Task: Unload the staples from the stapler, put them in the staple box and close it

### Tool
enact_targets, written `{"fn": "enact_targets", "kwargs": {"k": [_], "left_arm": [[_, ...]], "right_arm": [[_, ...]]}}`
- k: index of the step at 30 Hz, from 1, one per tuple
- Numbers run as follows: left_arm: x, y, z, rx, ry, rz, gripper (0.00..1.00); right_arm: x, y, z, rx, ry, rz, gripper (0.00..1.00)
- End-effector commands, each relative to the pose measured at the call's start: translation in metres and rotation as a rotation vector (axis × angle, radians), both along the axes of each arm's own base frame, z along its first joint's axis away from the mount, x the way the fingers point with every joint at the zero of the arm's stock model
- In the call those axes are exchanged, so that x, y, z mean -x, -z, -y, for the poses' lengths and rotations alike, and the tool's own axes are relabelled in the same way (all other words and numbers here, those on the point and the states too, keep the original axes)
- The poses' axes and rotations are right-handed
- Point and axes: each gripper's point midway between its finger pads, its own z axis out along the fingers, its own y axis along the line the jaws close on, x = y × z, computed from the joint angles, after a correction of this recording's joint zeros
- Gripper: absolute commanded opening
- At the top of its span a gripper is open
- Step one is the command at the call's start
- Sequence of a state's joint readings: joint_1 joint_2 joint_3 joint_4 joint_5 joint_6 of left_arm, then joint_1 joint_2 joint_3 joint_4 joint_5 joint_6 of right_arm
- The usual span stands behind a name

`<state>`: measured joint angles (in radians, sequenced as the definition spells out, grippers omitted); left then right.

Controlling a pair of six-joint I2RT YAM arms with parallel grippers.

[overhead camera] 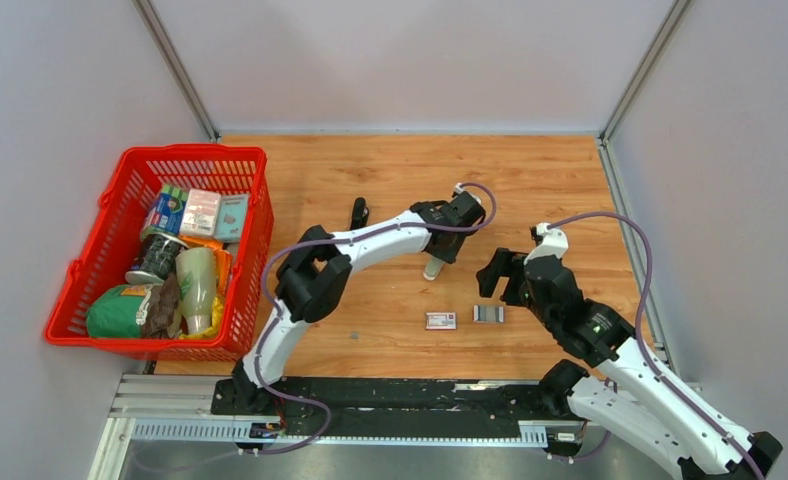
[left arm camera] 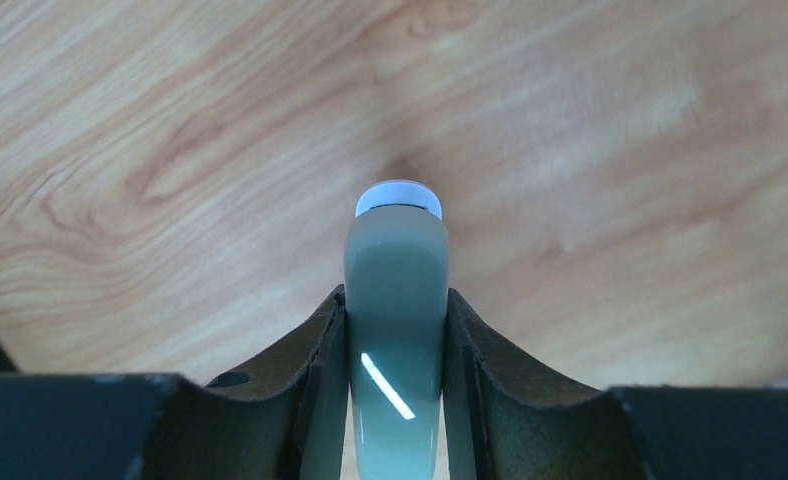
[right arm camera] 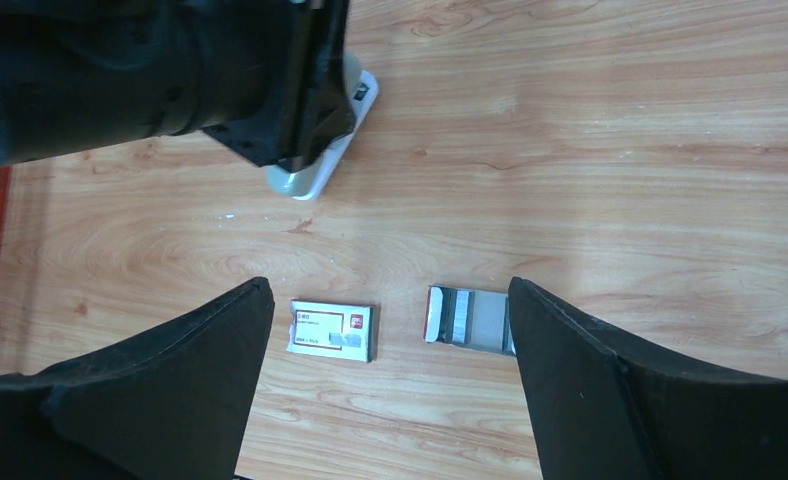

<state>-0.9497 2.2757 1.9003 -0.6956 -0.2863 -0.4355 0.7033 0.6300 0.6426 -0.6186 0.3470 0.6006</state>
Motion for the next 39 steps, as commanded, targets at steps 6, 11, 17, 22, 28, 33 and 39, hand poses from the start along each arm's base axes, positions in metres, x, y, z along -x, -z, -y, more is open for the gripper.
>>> {"fn": "enact_targets", "kwargs": {"k": [6, 11, 17, 22, 28, 33, 39], "left_arm": [[0.049, -0.126, -0.009, 0.253, 0.269, 0.093, 0.0], [0.1, -0.158, -0.023, 0.385, 0.448, 0.052, 0.0], [0.144, -0.19, -0.051, 0.476, 0.57, 0.05, 0.0], [0.175, -0.205, -0.069, 0.543, 0.652, 0.036, 0.0], [0.206, -0.216, -0.089, 0.608, 0.734, 0.035, 0.0], [0.235, -0.231, -0.101, 0.673, 0.839, 0.011, 0.0], [0.252, -0.236, -0.11, 0.707, 0.904, 0.006, 0.0]], "right_arm": [[0.002, -0.037, -0.018, -0.06, -0.115, 0.074, 0.89], [0.006, -0.054, -0.038, -0.114, -0.221, 0.113, 0.88], [0.018, -0.077, -0.063, -0.162, -0.393, 0.148, 0.84], [0.031, -0.099, -0.086, -0.224, -0.55, 0.189, 0.82], [0.047, -0.112, -0.112, -0.261, -0.753, 0.193, 0.77], [0.07, -0.128, -0.133, -0.325, -0.956, 0.192, 0.73], [0.098, -0.15, -0.142, -0.391, -1.14, 0.244, 0.69]]}}
